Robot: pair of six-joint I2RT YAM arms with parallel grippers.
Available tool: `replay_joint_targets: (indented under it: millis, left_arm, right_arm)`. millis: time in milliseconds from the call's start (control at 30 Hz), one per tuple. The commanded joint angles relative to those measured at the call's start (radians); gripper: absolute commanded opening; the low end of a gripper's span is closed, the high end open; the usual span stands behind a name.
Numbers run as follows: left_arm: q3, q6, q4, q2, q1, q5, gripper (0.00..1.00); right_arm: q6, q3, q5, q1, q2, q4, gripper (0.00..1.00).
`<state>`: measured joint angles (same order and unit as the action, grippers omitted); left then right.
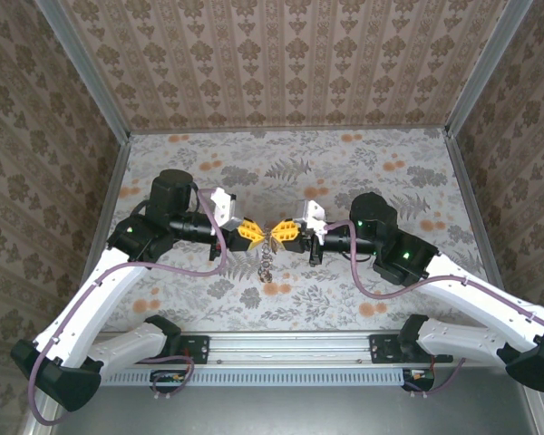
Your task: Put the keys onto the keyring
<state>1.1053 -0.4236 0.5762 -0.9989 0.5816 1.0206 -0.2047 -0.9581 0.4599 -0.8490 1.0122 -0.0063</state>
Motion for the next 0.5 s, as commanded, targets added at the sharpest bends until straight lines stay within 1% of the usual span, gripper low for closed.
replay_joint_targets:
  millis: [0,467]
  left_arm:
    - [-0.007,-0.019,-0.016,0.025,-0.002,0.012,0.00]
    - [-0.007,-0.020,-0.017,0.031,-0.001,0.008,0.00]
  right_arm:
    - [0.014,-0.030,0.021,0.002,-0.024,-0.007,0.00]
    - [0.013,-0.023,0.031,0.009,-0.005,-0.001,0.00]
